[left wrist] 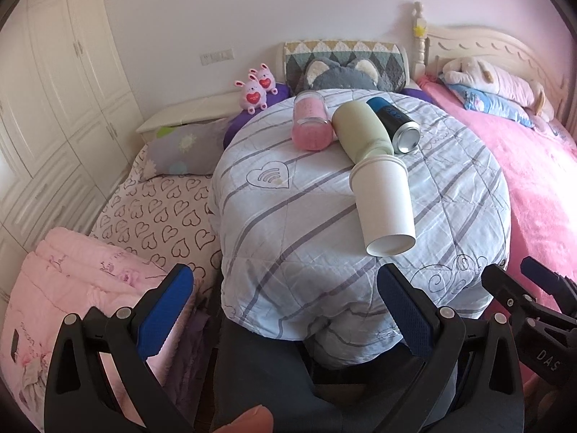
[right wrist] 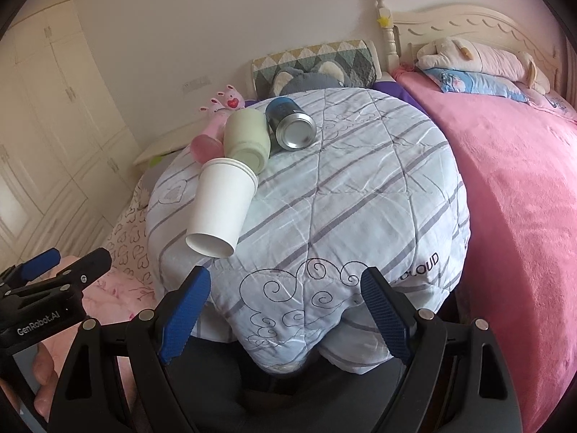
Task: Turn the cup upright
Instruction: 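Lower the cup onto the quilt and open the right gripper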
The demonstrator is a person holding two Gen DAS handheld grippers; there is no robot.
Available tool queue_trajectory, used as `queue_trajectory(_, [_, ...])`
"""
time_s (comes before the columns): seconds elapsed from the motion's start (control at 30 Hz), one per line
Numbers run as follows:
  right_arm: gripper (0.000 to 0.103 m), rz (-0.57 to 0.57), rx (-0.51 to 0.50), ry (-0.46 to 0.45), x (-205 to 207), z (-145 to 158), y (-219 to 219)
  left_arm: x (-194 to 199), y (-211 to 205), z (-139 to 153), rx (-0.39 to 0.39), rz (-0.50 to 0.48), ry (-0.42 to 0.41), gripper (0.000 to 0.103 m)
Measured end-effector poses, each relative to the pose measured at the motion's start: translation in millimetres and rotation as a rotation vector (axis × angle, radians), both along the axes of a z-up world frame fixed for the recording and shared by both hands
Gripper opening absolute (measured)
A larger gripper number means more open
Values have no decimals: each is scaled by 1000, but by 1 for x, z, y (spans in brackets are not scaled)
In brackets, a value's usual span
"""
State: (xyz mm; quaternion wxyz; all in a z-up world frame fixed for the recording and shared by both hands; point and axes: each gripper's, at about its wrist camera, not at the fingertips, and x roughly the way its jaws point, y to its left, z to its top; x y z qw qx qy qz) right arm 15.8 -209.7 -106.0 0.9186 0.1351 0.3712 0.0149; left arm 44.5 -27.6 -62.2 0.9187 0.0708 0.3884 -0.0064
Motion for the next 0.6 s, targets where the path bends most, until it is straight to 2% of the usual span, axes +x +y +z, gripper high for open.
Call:
queue_trajectory(0.4, [87,-7,1,11,2,-2,-5,5,-6,-3,-8,-22,17,103])
queue_trajectory(0.6, [86,-22,-8,29,9,-7,-13,26,-15,-9,-42,-72,68,103])
